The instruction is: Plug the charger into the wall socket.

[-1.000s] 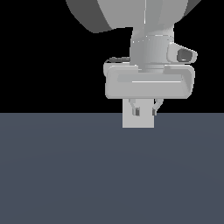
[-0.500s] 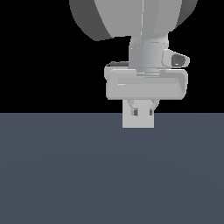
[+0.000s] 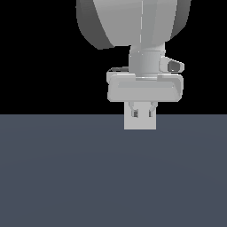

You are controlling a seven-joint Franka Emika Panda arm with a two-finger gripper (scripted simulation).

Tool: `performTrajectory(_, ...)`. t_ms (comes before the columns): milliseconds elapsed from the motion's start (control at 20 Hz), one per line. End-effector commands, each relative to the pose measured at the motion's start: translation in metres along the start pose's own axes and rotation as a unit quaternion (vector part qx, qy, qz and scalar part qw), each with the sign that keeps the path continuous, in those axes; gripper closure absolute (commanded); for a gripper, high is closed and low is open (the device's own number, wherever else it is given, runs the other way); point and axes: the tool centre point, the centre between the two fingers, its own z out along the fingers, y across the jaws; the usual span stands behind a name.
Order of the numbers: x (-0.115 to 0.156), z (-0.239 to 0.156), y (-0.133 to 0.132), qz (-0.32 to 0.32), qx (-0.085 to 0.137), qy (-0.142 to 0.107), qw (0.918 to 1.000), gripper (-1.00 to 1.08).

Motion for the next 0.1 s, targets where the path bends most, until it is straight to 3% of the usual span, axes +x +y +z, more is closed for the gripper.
performTrajectory(0, 0.0019, 0.0005, 0.0002, 0.000, 0.000, 0.000, 1.0000, 1.08)
performTrajectory(50, 0.0019, 0.0005, 0.0002, 0.000, 0.000, 0.000, 1.0000, 1.08)
